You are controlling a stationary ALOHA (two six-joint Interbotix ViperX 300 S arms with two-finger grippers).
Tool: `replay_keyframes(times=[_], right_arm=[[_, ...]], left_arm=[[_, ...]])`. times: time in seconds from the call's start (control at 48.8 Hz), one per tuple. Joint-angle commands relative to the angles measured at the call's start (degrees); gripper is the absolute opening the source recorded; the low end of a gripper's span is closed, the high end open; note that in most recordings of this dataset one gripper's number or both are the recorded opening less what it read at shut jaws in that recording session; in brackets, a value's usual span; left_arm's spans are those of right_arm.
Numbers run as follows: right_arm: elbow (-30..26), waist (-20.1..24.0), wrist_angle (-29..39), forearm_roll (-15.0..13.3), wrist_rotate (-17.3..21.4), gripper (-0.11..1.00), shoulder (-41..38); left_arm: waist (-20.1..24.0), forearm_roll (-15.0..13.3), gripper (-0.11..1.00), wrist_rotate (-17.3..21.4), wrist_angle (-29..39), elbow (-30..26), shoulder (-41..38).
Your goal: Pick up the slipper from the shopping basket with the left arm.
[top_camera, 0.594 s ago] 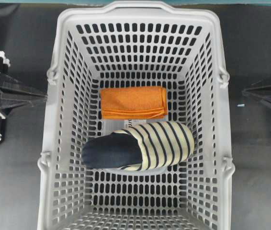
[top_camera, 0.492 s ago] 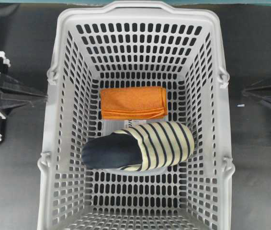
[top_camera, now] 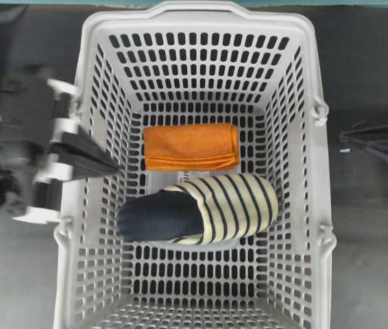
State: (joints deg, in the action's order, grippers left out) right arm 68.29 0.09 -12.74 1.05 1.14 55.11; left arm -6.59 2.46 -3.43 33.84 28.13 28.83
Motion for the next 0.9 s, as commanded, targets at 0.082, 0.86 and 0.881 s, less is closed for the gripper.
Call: replay_keyframes(times=[0.082, 0.86, 0.881], right_arm=[[-0.35, -0.09, 0.97, 0.18, 0.09, 0.0, -0.35], [0.79, -0.09, 1.05, 0.26, 0.0, 0.0, 0.09], [0.79, -0.09, 1.05, 0.18, 0.0, 0.0, 0.09]], left_arm=[[-0.35, 0.18, 0.0, -1.14, 10.81, -13.97, -12.83], [-3.08, 0.18, 0.75, -9.14, 26.28, -40.17, -39.55], [-3.16, 0.09, 0.79, -9.32, 26.72, -40.69, -39.99]])
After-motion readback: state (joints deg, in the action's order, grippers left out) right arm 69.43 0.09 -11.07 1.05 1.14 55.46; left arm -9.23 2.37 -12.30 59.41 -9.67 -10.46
